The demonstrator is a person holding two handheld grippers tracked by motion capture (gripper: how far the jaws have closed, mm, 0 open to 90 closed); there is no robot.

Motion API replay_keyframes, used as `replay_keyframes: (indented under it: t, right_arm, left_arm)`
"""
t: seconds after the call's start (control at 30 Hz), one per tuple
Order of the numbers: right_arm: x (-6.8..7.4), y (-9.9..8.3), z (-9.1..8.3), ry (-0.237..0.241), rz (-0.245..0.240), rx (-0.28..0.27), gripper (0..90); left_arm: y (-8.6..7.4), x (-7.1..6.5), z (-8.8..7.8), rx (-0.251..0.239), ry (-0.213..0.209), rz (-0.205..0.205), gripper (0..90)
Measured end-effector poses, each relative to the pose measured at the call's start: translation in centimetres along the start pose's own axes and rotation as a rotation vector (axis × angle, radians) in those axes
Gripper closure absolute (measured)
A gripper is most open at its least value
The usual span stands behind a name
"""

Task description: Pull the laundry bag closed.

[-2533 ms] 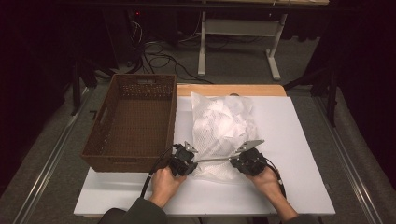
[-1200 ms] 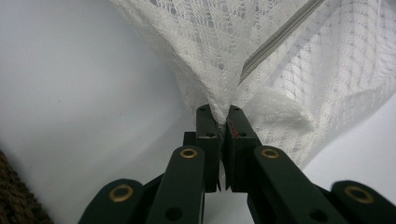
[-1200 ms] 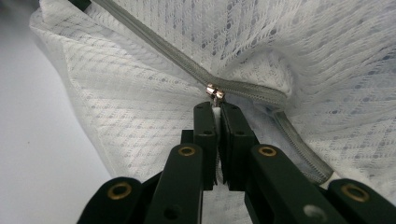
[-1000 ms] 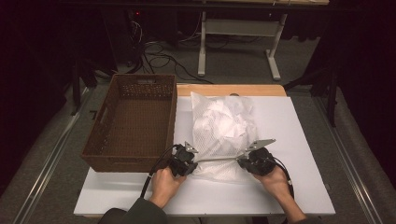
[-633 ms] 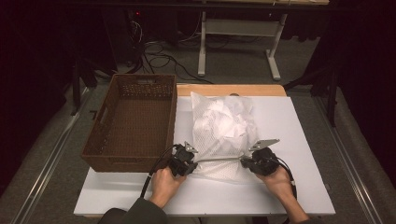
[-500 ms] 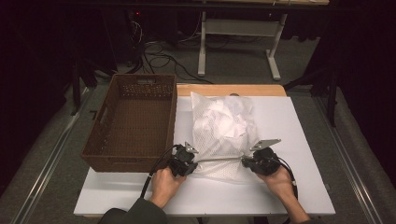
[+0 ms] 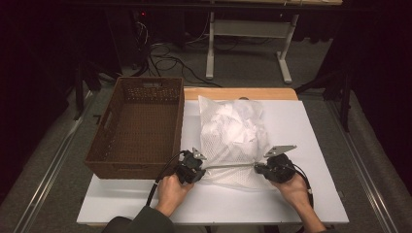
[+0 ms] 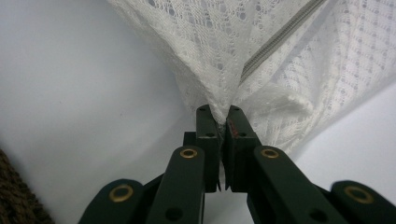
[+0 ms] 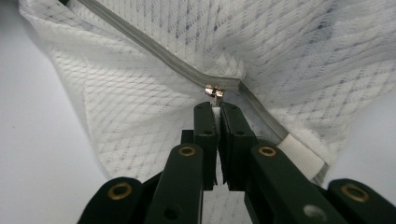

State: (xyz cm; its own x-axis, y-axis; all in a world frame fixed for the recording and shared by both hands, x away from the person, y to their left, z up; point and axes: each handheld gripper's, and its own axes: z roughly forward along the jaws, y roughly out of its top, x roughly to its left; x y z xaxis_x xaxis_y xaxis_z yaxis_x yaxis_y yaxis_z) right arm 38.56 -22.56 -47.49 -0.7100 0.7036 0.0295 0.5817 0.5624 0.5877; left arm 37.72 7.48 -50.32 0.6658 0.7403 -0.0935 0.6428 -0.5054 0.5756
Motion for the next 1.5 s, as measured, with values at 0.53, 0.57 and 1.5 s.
replay_keyframes:
  t: [0.53, 0.57, 1.5]
  right_arm:
    - [-1.0, -0.4, -0.6, -0.026, 0.039, 0.0, 87.2]
    - [-1.0, -0.4, -0.6, -0.026, 0.042, 0.0, 87.2]
    - [-2.6, -1.5, -0.8, -0.034, 0.095, 0.015, 87.1]
  left_arm:
    - [0.0, -0.1, 0.0, 0.002, 0.009, 0.002, 86.1]
    - [0.0, -0.1, 0.0, 0.002, 0.006, 0.002, 86.1]
    - [0.1, -0.9, -0.3, 0.018, 0.088, 0.05, 86.7]
